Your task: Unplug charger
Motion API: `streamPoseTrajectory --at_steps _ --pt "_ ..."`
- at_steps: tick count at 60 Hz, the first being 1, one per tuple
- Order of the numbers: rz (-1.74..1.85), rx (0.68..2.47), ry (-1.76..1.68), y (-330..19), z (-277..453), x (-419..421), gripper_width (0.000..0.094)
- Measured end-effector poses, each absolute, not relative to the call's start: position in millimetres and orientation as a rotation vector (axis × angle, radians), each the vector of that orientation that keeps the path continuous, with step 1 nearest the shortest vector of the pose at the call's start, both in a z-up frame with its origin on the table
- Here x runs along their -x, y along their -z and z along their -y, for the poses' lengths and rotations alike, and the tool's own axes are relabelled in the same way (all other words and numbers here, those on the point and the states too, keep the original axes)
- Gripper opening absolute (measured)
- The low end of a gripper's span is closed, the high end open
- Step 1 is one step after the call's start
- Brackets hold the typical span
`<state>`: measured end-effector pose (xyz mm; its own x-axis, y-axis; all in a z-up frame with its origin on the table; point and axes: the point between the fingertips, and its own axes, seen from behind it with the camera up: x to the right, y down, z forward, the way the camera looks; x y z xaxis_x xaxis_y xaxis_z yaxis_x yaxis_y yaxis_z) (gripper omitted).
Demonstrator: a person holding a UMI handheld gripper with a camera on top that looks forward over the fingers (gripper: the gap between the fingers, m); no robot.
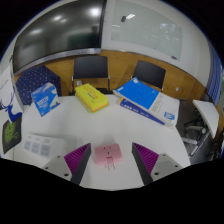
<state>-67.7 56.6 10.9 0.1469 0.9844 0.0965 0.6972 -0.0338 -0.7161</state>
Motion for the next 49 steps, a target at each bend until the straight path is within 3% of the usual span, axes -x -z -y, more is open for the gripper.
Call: streamPoseTrajectory --at_steps 14,23,35,49 --pt "1.531 1.752 -0.656 -140 -32 -28 0.0854" --pt "1.503 1.763 -0.619 -199 -16 -113 0.0852" --pt "1.465 1.821 -0.598 -219 1 -193 0.0853" --pt "1.454 1.812 -0.594 -218 -8 -207 0.0858"
